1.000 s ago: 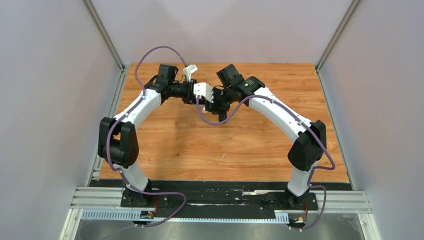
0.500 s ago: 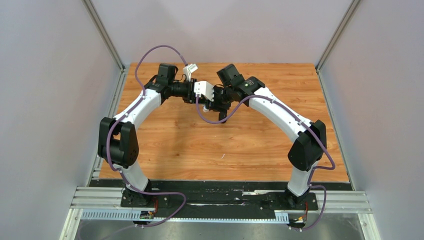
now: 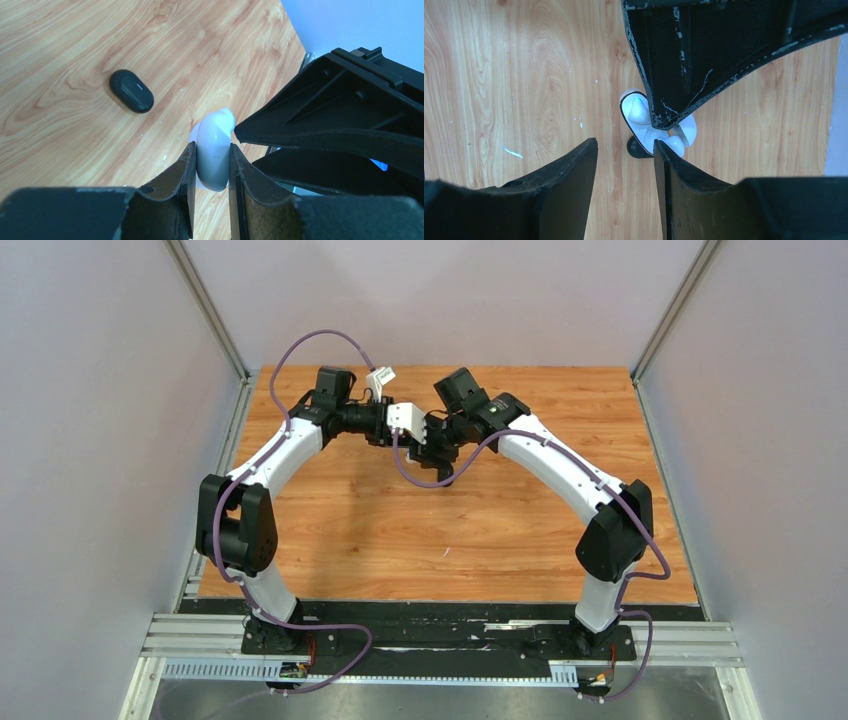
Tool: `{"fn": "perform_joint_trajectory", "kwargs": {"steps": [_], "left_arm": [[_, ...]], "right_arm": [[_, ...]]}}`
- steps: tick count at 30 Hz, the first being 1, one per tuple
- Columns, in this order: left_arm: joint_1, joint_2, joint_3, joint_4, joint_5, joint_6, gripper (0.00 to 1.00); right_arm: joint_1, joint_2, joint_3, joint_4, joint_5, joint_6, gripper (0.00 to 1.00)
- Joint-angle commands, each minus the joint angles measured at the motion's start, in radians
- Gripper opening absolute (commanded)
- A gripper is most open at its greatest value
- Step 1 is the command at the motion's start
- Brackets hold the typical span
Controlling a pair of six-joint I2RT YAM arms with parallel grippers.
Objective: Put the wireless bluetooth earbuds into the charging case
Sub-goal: Adjust the earbud with the charging case.
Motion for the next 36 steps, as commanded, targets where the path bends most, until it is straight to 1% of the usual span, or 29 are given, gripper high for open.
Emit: {"fn": "perform_joint_trajectory", "kwargs": {"steps": [1, 6, 9, 13, 17, 23, 28, 32, 36], "left_arm": [[-0.006, -0.007, 0.019, 0.037, 0.029, -0.006, 0.00], [-0.006, -0.013, 0.016, 0.032, 0.020, -0.003, 0.00], [-0.006, -0.015, 0.015, 0.033, 0.022, 0.001, 0.00], [-0.006, -0.017, 0.011, 0.041, 0.041, 0.006, 0.00], [-0.007, -0.022, 0.006, 0.042, 0.056, 0.019, 0.00], [-0.010, -0.037, -0.003, 0.033, 0.064, 0.047, 0.00], [-0.013, -0.040, -0.001, 0.024, 0.064, 0.062, 0.00], [-0.016, -0.047, 0.000, 0.022, 0.069, 0.072, 0.00], [-0.017, -0.054, -0.002, 0.016, 0.068, 0.078, 0.00]], "right_arm": [[0.002, -0.016, 0.025, 0.006, -0.011, 0.018, 0.47], [-0.013, -0.030, 0.040, 0.007, 0.076, 0.058, 0.46], [-0.038, -0.038, 0.040, 0.010, 0.085, 0.139, 0.50], [-0.068, -0.027, 0.030, 0.036, 0.072, 0.250, 0.52], [-0.078, -0.007, 0.052, 0.051, 0.029, 0.335, 0.51], [-0.088, 0.033, 0.098, 0.089, -0.024, 0.519, 0.49], [-0.099, 0.060, 0.130, 0.098, -0.072, 0.585, 0.49], [-0.109, 0.081, 0.131, 0.117, -0.033, 0.635, 0.48], [-0.113, 0.090, 0.119, 0.126, 0.034, 0.641, 0.43]]}}
